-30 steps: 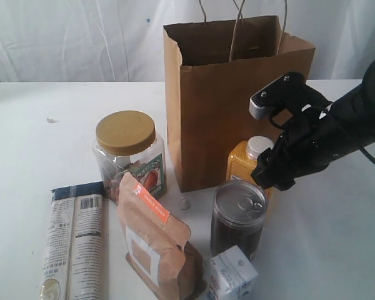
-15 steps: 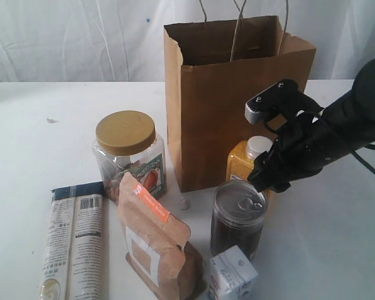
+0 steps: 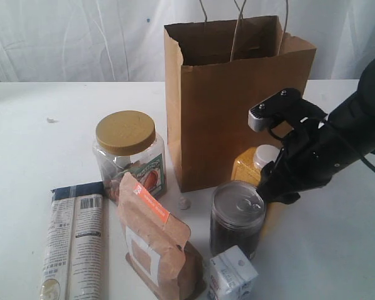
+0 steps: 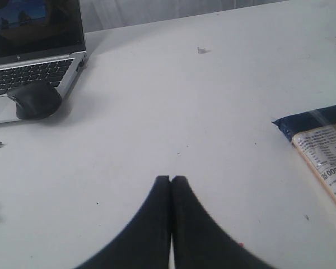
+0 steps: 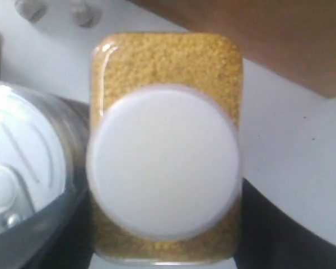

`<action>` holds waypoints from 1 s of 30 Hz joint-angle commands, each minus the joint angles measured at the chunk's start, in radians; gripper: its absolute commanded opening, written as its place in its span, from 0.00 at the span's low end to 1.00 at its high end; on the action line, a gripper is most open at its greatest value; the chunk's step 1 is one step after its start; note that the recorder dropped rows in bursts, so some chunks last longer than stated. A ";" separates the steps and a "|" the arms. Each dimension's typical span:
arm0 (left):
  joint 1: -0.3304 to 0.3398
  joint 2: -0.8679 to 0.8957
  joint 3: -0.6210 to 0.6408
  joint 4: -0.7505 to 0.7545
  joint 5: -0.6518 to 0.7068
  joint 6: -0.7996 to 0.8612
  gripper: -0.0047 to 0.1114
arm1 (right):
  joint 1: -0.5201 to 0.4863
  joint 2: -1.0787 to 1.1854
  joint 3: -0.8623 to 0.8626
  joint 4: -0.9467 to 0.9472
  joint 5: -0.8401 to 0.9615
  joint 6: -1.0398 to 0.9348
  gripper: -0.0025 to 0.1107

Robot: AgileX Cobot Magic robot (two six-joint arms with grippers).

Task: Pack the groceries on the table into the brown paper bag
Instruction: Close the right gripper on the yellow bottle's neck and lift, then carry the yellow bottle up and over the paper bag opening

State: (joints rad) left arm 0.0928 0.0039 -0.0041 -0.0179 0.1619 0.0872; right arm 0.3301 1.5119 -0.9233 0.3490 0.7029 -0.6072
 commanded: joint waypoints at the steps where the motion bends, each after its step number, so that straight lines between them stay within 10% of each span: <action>1: -0.008 -0.004 0.004 -0.004 -0.005 -0.001 0.04 | -0.002 -0.071 0.006 -0.090 0.071 0.135 0.02; 9: -0.008 -0.004 0.004 -0.004 -0.005 -0.001 0.04 | -0.002 -0.140 0.006 -0.380 0.169 0.440 0.02; 30: -0.008 -0.004 0.004 -0.004 -0.005 -0.001 0.04 | -0.002 -0.503 0.006 -0.383 0.111 0.482 0.02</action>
State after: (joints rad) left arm 0.0928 0.0039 -0.0041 -0.0179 0.1619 0.0872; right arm 0.3301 1.1154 -0.9129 -0.0265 0.8613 -0.1358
